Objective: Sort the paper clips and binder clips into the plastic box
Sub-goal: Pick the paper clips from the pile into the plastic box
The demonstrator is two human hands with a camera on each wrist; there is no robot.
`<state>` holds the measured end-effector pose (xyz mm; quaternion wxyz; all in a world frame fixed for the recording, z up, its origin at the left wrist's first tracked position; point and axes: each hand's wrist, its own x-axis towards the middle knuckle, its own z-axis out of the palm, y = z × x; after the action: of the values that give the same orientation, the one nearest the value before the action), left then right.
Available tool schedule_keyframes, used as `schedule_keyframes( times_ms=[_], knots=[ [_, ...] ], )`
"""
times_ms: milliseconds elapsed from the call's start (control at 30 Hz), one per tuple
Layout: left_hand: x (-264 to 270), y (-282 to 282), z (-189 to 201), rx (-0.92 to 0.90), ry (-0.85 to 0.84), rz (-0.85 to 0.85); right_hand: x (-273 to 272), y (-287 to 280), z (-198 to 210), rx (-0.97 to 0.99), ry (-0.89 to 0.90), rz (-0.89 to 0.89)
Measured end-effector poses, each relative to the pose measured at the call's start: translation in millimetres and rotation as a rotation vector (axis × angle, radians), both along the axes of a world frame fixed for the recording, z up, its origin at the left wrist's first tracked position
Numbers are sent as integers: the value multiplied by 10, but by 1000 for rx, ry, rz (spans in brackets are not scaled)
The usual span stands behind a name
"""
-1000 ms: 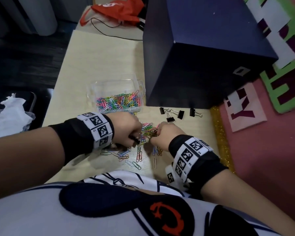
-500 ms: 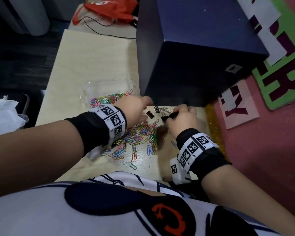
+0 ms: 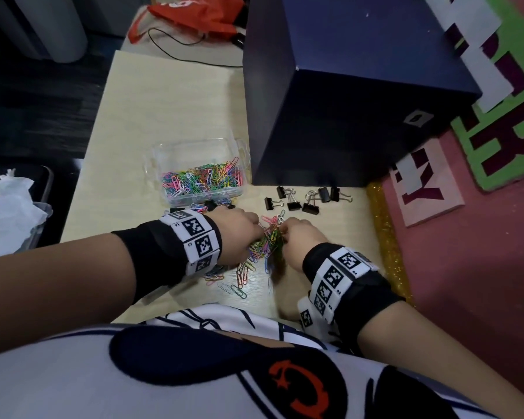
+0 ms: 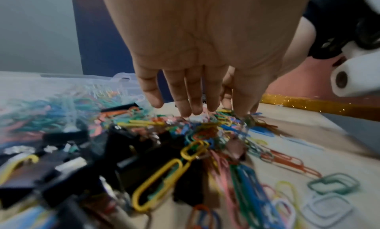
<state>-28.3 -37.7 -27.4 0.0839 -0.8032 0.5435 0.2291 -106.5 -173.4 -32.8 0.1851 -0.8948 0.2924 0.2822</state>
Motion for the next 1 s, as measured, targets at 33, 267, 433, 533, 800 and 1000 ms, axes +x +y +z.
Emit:
schedule_keyframes(
  times_ms=[33, 267, 433, 533, 800, 1000],
  knots=[
    [23, 20, 32, -8, 3, 5, 42, -20, 17, -25, 19, -8],
    [143, 237, 90, 86, -137, 1, -91, -75, 56, -213, 205, -19],
    [162, 343, 32, -2, -91, 28, 28, 169, 73, -119, 120, 126],
    [207, 417, 72, -74, -112, 51, 59, 205, 93, -123, 54, 79],
    [407, 659, 195, 171, -95, 210, 87, 363, 98, -169, -65, 271],
    [365, 801, 31, 185, -76, 276, 240, 592, 127, 10, -249, 601]
  ],
)
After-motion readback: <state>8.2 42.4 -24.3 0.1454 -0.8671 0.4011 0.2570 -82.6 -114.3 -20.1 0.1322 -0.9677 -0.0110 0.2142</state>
